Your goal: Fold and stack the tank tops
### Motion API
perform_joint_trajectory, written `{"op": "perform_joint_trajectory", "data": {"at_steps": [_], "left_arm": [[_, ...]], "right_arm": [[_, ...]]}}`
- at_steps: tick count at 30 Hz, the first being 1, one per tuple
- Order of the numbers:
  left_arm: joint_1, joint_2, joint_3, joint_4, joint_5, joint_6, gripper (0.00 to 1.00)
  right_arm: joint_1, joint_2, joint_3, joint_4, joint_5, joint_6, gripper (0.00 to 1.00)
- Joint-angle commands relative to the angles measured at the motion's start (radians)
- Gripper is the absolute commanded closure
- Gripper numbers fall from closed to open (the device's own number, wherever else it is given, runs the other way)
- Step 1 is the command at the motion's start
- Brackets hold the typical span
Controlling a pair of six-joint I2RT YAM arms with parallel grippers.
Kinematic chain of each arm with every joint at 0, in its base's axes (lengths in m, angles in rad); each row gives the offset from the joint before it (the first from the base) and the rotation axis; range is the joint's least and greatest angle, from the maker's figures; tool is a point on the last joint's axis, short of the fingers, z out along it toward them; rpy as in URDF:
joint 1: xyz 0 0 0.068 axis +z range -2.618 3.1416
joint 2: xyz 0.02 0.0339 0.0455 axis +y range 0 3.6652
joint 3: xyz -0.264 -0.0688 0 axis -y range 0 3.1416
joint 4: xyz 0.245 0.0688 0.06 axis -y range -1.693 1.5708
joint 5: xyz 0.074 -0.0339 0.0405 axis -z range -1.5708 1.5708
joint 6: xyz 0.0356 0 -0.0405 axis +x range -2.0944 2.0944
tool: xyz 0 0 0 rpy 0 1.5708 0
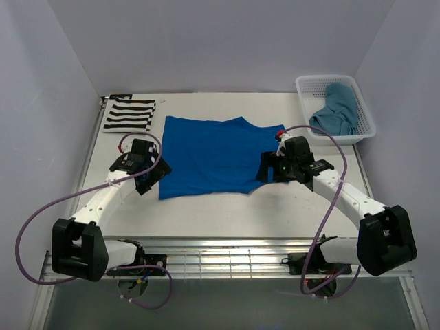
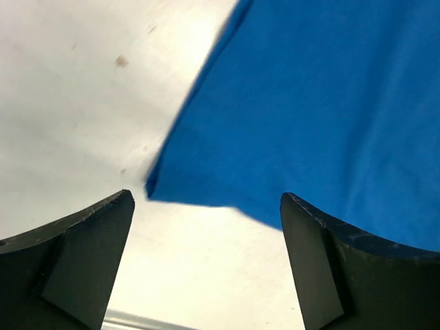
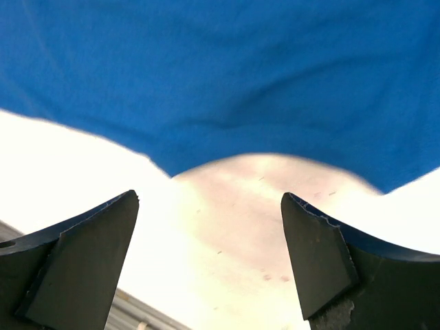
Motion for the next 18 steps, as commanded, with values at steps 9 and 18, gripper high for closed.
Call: {"op": "perform_joint_trajectory", "data": {"at_steps": [9,18], "left_arm": [[0.017,0.009,-0.156,0.012,0.016,-0.091,0.02],[0.019,0.047,-0.205,0.076,0.038,-0.114,0.28]], "right_arm": [[0.196,0.064,-0.120,0.189,-0.041,0.204,0.10],[0.239,0.195,-0.085,0.211,-0.029,0.224,0.10]]}}
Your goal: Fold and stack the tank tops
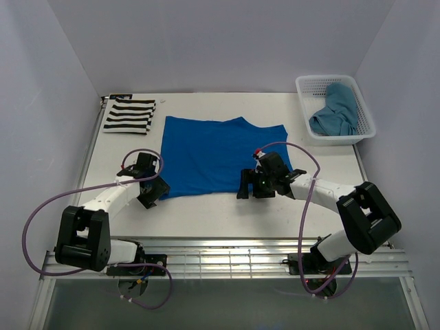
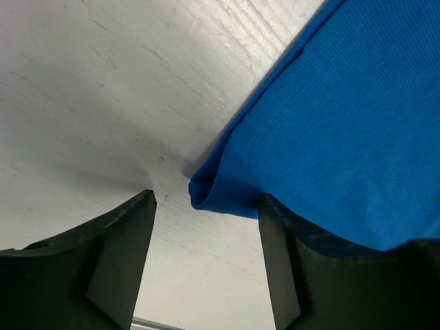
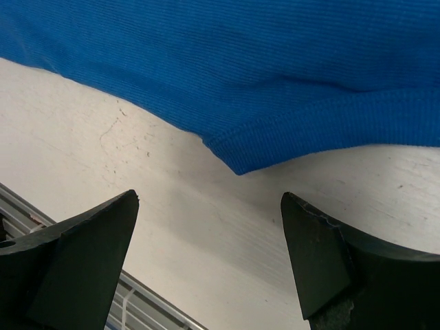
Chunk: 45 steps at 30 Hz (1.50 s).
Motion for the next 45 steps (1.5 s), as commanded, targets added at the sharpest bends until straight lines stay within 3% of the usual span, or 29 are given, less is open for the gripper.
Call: {"op": "perform_joint_trajectory", "data": {"at_steps": [1,6,10,14,16,19,24,29,35,41,45], "left_arm": [[0.007,-0.011,-0.030,0.047,0.008,-0.011,0.30],[0.008,0.027,-0.053,0.078,0.030,-0.016,0.54],[0.008,0.052,-0.059,0.088,0.034,-0.014,0.66],[0.010,0.064,-0.066,0.114,0.044,-0.004,0.84],[0.010,0.072,-0.062,0.116,0.044,-0.001,1.00],[0.010,0.073,-0.059,0.124,0.064,0.013,1.00],[0.010,0.053,-0.067,0.134,0.078,0.016,1.00],[0.010,0.026,-0.070,0.134,0.083,0.024,1.00],[0.010,-0.005,-0.087,0.119,0.084,0.018,1.00],[0.008,-0.068,-0.108,0.107,0.106,0.029,1.00],[0.010,-0.091,-0.121,0.089,0.135,0.026,1.00]], "right_arm": [[0.019,0.026,0.024,0.039,0.009,0.026,0.10],[0.037,0.043,0.025,0.049,0.030,0.044,0.07],[0.037,0.057,0.025,0.058,0.075,0.061,0.00],[0.040,0.070,0.019,0.073,0.095,0.078,0.17],[0.040,0.081,0.012,0.085,0.105,0.081,0.28],[0.042,0.093,0.012,0.093,0.106,0.092,0.46],[0.045,0.093,-0.021,0.151,0.112,0.127,0.62],[0.046,0.101,-0.031,0.170,0.168,0.135,0.92],[0.056,0.067,-0.085,0.199,0.168,0.127,0.92],[0.060,-0.072,-0.185,0.225,0.182,0.080,0.92],[0.063,-0.159,-0.232,0.227,0.109,0.066,0.92]]}}
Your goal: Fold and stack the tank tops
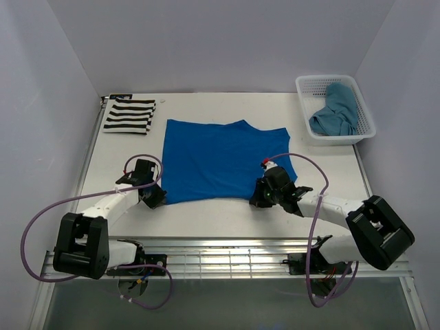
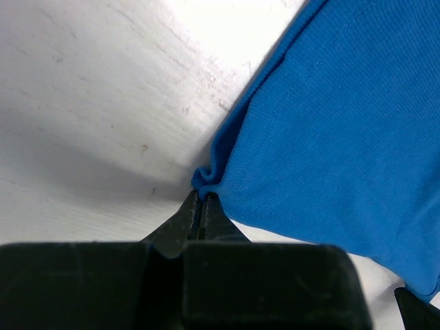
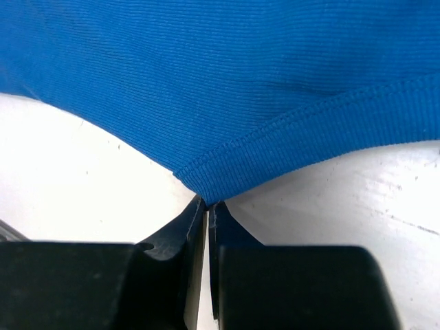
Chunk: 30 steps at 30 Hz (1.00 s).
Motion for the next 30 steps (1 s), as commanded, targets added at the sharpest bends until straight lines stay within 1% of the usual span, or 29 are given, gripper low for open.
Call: {"op": "perform_joint_trajectory", "data": {"at_steps": [1,6,11,14,19,25,30], "left_arm": [[0.002,-0.060,-0.015,-0.031,0.032,0.004,1.00],[0.000,-0.120,-0.030,-0.065,0.092,-0.001,1.00],[0.002,-0.147,-0.014,-0.070,0.147,-0.001,1.00],[0.002,-0.147,0.029,-0.080,0.124,-0.001,1.00],[0.002,-0.100,0.117,-0.085,0.100,-0.001,1.00],[0.002,-0.046,0.209,-0.091,0.069,0.004,1.00],[0.002,0.012,0.291,-0.093,0.049,0.016,1.00]], "right_arm": [[0.008,-0.075,-0.034,0.004,-0.036,-0.028,0.92],[0.008,-0.190,-0.078,-0.044,-0.047,-0.022,0.92],[0.008,-0.227,-0.052,-0.105,-0.046,-0.036,0.92],[0.008,-0.210,-0.020,-0.146,-0.021,-0.042,0.92],[0.008,-0.178,0.026,-0.160,-0.009,-0.039,0.92],[0.002,-0.121,0.133,-0.240,0.002,-0.056,0.92],[-0.027,-0.074,0.213,-0.285,-0.007,-0.068,0.92]]}}
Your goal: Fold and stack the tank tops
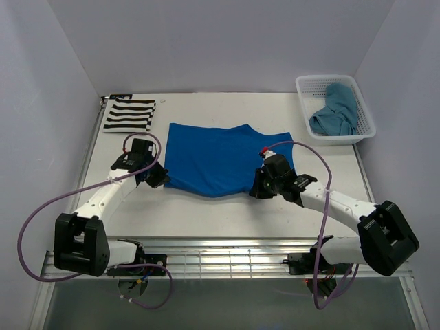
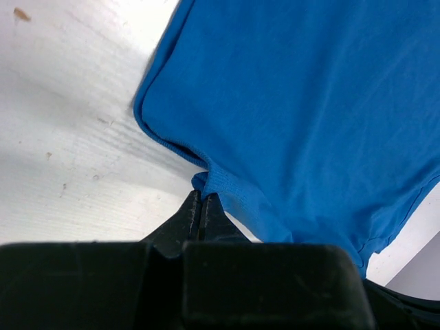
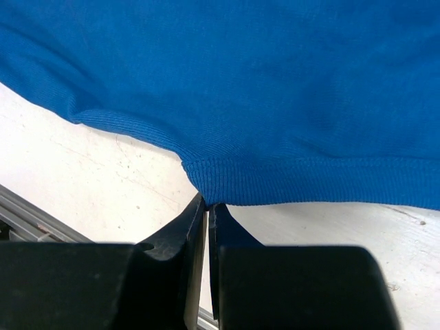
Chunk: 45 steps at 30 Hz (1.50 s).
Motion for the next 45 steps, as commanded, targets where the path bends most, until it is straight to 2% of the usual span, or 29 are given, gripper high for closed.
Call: {"op": "perform_joint_trajectory", "data": {"at_steps": [1,14,23,34,45], "left_arm": [[0.002,0.036,0.073,0.000,-0.061,0.015,1.00],[0.014,0.206,0.205,0.046,-0.088,0.044,1.00],[0.022,0.309,0.269,0.068,-0.089,0.050,1.00],[0.029,0.459,0.366,0.056,-0.100,0.005,1.00],[0.051,0.498,0.398,-0.004,-0.120,-0.054,1.00]], "right_arm": [[-0.020,0.022,0.075,-0.052,0.005,-0.025,0.92],[-0.094,0.145,0.216,-0.100,-0.026,-0.103,0.92],[-0.140,0.263,0.299,-0.109,-0.113,-0.161,0.92],[-0.186,0.357,0.368,-0.109,-0.150,-0.189,0.92],[-0.211,0.386,0.385,-0.091,-0.133,-0.211,0.92]]}}
